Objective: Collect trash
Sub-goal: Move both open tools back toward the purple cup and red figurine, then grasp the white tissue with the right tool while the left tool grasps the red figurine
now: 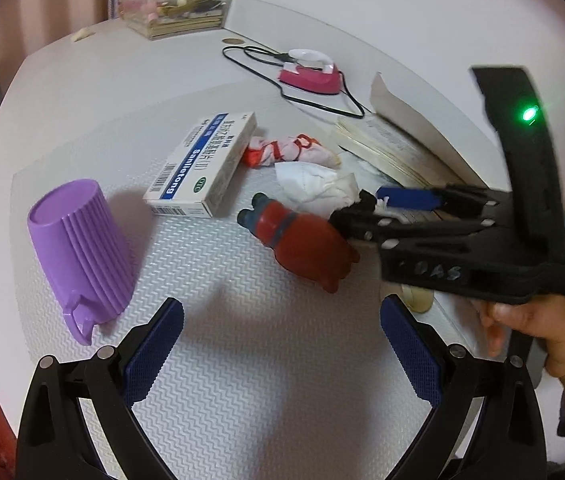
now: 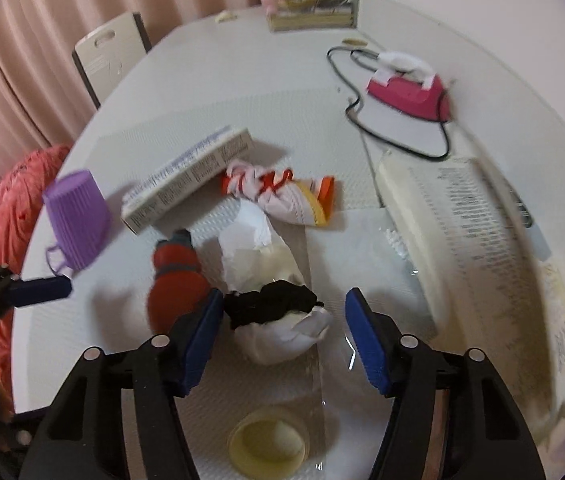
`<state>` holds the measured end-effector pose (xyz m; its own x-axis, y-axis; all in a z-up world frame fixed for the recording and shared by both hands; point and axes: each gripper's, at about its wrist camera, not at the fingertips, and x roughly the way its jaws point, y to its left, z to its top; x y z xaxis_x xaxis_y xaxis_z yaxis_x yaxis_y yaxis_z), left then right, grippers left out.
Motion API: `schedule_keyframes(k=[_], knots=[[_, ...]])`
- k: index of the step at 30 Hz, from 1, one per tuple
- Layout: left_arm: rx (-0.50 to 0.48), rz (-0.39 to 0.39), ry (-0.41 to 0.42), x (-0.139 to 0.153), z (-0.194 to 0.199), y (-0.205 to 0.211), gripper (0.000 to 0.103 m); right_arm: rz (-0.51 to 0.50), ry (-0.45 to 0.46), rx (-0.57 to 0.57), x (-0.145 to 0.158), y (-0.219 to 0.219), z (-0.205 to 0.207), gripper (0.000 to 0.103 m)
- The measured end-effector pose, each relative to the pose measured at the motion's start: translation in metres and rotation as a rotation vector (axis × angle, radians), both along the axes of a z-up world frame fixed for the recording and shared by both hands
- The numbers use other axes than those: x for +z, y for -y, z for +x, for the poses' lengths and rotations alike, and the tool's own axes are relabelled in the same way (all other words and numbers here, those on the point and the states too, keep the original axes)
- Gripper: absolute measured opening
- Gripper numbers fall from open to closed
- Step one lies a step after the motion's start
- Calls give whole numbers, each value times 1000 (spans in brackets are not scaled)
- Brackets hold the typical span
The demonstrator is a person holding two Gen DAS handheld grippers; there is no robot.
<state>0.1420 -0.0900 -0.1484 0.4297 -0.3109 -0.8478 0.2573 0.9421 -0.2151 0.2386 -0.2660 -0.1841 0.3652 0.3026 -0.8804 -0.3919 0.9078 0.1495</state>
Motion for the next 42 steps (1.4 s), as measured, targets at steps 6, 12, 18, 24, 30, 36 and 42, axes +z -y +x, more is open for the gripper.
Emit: schedule_keyframes(k=[6, 12, 18, 24, 30, 36, 42], knots=[[42, -2, -3, -2, 4, 9, 97, 43, 19, 31, 2, 1, 1, 41], [134, 7, 11, -6, 16, 23, 97, 179, 140, -83, 57, 40, -14, 42], [244, 14, -3, -20, 33, 39, 88, 210, 176, -70, 79, 47, -18, 42], [245, 99, -2, -34, 43, 50, 69, 273, 133, -75, 76, 56, -18, 42], [176, 113, 5, -33, 38, 45, 46, 299, 131, -61, 76, 55, -17, 42], [61, 95, -23, -23, 15, 32, 44, 298, 109, 4, 76, 44, -27, 42], [-25, 115, -15, 14, -36, 6, 44, 289, 54, 117, 76, 30, -53, 42]])
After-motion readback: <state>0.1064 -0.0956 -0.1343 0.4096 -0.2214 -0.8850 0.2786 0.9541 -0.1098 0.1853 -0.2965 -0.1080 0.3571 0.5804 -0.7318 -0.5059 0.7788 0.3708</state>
